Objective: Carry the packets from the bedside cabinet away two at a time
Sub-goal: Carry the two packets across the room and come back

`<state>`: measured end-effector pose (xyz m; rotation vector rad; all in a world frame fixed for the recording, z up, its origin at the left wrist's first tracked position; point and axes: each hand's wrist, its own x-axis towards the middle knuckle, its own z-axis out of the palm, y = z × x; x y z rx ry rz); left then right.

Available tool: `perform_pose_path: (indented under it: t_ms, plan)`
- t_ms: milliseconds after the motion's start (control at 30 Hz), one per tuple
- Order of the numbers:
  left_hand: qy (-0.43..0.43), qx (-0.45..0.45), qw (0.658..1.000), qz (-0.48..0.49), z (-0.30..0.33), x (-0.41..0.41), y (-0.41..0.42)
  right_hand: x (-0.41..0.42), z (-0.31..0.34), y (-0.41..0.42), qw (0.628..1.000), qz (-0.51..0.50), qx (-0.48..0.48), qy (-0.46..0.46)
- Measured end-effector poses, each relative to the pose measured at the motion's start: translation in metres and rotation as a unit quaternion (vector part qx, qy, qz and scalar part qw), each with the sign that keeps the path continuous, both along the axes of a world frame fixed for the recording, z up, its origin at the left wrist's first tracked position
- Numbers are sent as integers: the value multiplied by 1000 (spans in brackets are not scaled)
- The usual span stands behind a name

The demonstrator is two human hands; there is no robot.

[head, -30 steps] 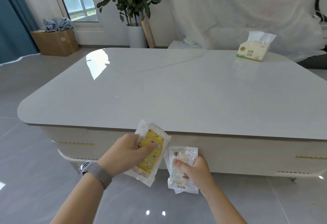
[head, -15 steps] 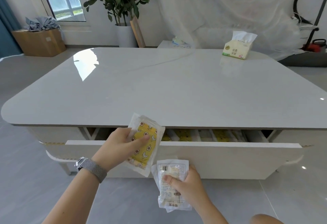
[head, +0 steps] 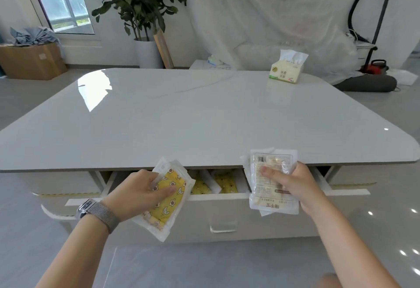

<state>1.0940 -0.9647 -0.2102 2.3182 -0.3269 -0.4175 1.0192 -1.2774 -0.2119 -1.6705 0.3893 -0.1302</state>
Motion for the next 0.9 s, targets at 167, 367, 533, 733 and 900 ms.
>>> perform_pose_path:
  t_ms: [167,367,533,733,900]
  plan:
    - [3,33,999,8,-4,7,10,13,-14,-6,999,35,5,27]
    - [118,9,993,-24,-3,12,12,25,-18,-15,988,130,1,85]
    - [74,-61,995,-28,1,9,-6,21,-33,-29,974,175,8,143]
    - [26,-120,992,0,1,6,-12,25,-72,-39,921,32,-307,237]
    - [19,-125,992,-7,-1,2,-18,21,-65,-22,868,1,-397,299]
